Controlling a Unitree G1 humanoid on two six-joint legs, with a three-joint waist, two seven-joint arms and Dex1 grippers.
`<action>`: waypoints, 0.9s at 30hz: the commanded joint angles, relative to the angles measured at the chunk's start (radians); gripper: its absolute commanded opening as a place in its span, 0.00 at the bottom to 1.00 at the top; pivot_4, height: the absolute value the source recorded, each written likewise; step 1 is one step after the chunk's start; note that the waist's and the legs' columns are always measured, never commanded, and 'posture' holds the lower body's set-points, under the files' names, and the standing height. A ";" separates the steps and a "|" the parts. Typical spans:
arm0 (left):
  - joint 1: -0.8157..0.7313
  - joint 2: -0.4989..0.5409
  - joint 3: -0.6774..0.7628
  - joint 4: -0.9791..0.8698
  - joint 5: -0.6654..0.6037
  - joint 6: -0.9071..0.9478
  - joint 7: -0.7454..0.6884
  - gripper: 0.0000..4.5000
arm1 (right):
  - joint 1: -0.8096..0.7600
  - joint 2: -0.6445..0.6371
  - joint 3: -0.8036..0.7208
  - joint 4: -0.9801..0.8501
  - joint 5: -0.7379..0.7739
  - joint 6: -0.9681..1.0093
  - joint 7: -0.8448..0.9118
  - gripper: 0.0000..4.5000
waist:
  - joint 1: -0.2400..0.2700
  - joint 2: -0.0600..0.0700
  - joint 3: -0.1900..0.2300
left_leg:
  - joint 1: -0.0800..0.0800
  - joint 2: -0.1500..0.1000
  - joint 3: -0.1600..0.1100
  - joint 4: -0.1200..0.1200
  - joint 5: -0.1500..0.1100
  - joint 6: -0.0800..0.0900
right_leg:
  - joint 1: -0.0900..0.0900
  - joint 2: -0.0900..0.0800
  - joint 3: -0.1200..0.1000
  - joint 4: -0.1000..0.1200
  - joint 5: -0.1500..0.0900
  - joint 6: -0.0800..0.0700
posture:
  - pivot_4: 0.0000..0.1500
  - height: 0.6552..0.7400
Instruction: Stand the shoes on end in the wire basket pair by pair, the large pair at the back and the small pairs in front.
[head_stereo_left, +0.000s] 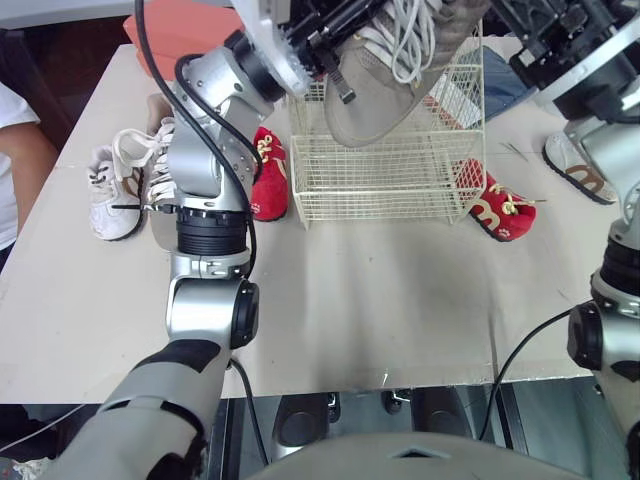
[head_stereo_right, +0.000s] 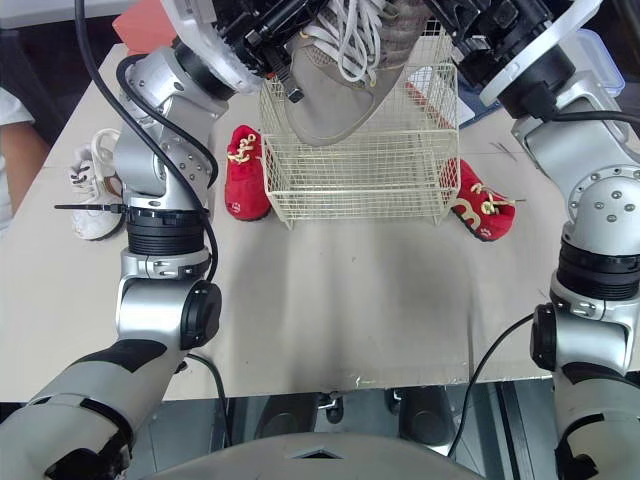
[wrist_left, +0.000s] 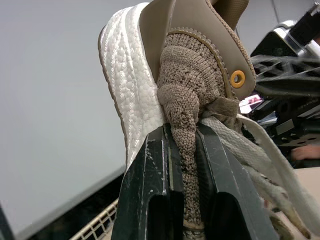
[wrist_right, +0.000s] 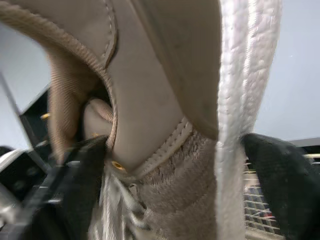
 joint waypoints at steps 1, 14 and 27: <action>-0.008 -0.014 0.001 -0.042 -0.004 -0.058 0.023 0.02 | -0.013 0.019 -0.013 -0.037 -0.078 -0.011 -0.037 0.50 | -0.001 0.000 0.000 | -0.001 0.000 0.000 0.000 0.000 0.000 | 0.000 0.000 0.000 0.000 0.000 0.000 | 1.00 0.36; 0.041 0.002 -0.011 -0.096 -0.062 0.010 0.014 0.02 | -0.065 0.033 -0.010 -0.005 -0.350 -0.029 -0.033 0.05 | -0.002 0.000 0.000 | -0.010 0.000 -0.005 0.000 0.000 0.000 | -0.006 0.000 -0.008 -0.003 0.000 0.000 | 1.00 0.36; 0.064 0.123 0.030 -0.136 -0.094 0.113 0.030 0.98 | -0.179 0.101 -0.052 -0.058 -0.338 -0.032 -0.033 0.05 | -0.006 0.001 0.000 | -0.010 0.000 -0.005 0.000 0.000 0.000 | -0.007 0.000 -0.008 -0.003 0.000 0.000 | 1.00 0.36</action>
